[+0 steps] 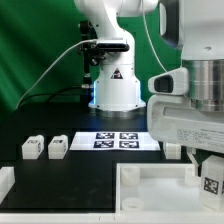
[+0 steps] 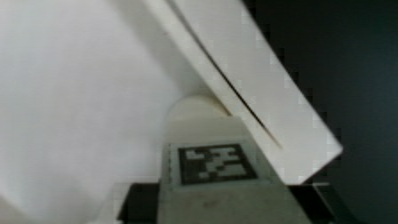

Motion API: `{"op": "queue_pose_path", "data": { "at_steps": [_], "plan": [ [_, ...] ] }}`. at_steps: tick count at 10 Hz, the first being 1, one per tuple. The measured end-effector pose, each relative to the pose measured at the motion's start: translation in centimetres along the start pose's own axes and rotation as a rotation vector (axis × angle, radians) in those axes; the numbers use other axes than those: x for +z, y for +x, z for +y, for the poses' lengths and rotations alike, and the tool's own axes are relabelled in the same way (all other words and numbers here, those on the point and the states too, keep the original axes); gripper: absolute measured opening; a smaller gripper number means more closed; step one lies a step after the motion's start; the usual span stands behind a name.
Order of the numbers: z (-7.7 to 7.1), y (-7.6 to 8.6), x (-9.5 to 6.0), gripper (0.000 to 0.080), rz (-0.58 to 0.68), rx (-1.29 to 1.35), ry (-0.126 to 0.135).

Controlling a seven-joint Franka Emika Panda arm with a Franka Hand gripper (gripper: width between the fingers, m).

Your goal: Assemble one leg

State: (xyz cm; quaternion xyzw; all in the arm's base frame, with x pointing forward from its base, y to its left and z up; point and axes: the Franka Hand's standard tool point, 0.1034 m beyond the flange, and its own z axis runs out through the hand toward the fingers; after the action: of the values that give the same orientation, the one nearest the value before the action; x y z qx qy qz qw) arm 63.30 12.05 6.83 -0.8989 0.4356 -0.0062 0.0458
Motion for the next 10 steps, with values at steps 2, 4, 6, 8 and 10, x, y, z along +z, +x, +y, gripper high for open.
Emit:
{"op": "queue_pose_path", "data": {
  "at_steps": [2, 4, 6, 8, 10],
  "plan": [
    [0.02, -0.04, 0.19, 0.0295, -0.042, 0.423, 0.02],
    [-0.09, -0.15, 0.38, 0.0295, -0.083, 0.662, 0.036],
    [-0.21, -0.3, 0.41, 0.0298, -0.085, 0.735, 0.035],
    [-0.16, -0.36, 0.48, 0.0507, -0.083, 0.64, 0.037],
    [0.22, -0.06, 0.65, 0.0619, -0.07, 0.395, 0.053]
  ]
}}
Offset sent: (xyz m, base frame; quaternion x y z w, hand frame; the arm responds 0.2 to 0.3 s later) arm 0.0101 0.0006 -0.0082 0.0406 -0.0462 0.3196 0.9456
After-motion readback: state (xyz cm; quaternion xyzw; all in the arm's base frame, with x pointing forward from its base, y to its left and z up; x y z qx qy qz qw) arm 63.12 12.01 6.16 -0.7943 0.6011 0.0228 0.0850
